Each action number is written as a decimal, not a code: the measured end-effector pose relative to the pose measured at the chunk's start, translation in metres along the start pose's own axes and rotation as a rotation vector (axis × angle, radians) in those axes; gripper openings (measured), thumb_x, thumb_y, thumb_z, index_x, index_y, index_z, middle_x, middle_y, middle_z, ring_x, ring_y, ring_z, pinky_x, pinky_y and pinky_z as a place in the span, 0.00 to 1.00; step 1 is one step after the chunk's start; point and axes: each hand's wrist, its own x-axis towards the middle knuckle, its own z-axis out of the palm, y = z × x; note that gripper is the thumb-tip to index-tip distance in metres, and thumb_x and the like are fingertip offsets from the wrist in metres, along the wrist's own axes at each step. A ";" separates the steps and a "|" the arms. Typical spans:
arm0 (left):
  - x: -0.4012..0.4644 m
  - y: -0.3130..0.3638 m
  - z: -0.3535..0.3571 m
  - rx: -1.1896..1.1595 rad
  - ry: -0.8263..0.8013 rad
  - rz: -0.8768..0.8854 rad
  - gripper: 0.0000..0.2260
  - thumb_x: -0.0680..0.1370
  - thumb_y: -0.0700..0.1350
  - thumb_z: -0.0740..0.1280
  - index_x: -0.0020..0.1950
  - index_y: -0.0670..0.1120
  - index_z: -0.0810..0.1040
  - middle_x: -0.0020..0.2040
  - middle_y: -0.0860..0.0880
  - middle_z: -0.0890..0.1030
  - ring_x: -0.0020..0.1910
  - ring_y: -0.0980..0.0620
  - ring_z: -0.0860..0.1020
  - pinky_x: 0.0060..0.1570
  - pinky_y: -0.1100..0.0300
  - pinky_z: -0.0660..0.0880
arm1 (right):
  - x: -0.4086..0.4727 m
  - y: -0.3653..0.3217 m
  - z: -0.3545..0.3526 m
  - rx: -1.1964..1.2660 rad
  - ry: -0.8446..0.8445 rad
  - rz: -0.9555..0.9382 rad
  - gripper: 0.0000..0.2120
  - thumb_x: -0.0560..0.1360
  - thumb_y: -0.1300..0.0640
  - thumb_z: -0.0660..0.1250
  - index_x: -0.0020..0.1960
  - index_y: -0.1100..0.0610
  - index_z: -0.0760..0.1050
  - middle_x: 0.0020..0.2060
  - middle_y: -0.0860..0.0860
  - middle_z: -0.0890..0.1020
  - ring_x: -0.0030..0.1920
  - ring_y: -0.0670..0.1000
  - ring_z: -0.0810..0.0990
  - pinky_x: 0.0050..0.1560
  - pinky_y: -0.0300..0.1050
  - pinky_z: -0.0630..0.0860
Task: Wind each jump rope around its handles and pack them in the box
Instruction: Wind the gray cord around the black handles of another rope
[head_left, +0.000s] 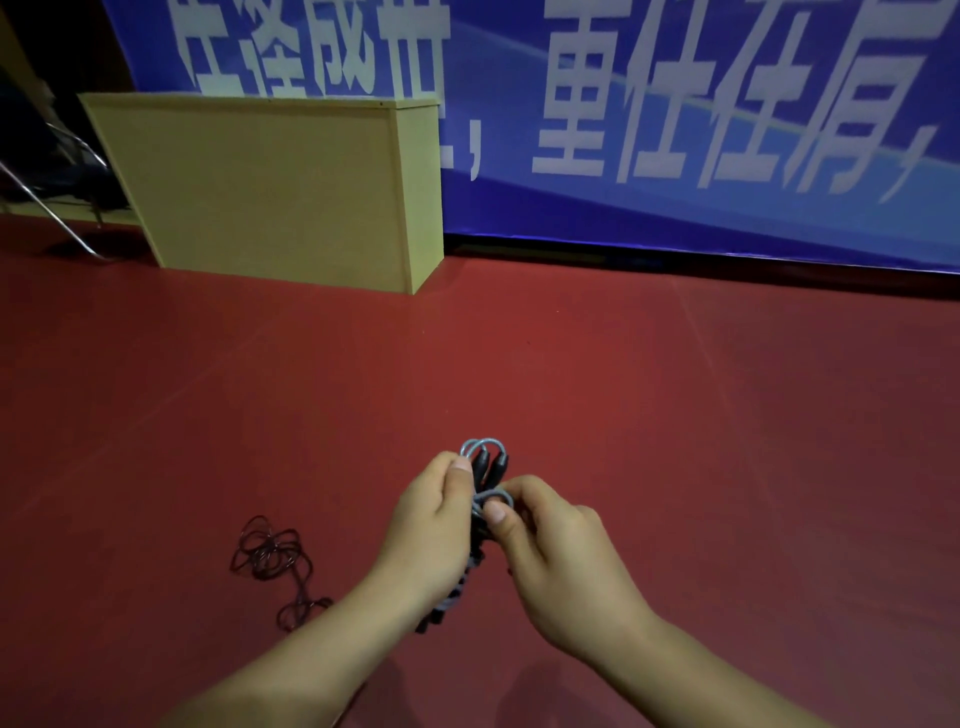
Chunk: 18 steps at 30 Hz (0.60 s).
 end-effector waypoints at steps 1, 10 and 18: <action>0.000 0.000 -0.002 0.051 0.000 0.034 0.16 0.84 0.44 0.55 0.36 0.47 0.67 0.31 0.54 0.69 0.29 0.60 0.66 0.32 0.62 0.64 | 0.000 0.001 0.000 -0.026 -0.023 -0.002 0.17 0.75 0.36 0.52 0.53 0.45 0.70 0.40 0.47 0.83 0.44 0.54 0.81 0.44 0.52 0.76; -0.003 0.001 -0.011 0.221 -0.095 0.201 0.16 0.84 0.49 0.55 0.42 0.42 0.72 0.30 0.50 0.72 0.30 0.57 0.68 0.33 0.60 0.64 | 0.009 0.000 -0.020 -0.040 0.105 0.045 0.14 0.76 0.41 0.64 0.40 0.50 0.77 0.31 0.43 0.81 0.33 0.45 0.80 0.38 0.47 0.75; -0.008 0.003 -0.007 0.213 -0.139 0.242 0.15 0.81 0.56 0.54 0.41 0.48 0.69 0.30 0.51 0.73 0.32 0.51 0.72 0.37 0.52 0.69 | 0.008 -0.005 -0.022 0.064 0.136 0.062 0.11 0.78 0.51 0.66 0.36 0.50 0.76 0.30 0.36 0.80 0.31 0.40 0.78 0.33 0.32 0.68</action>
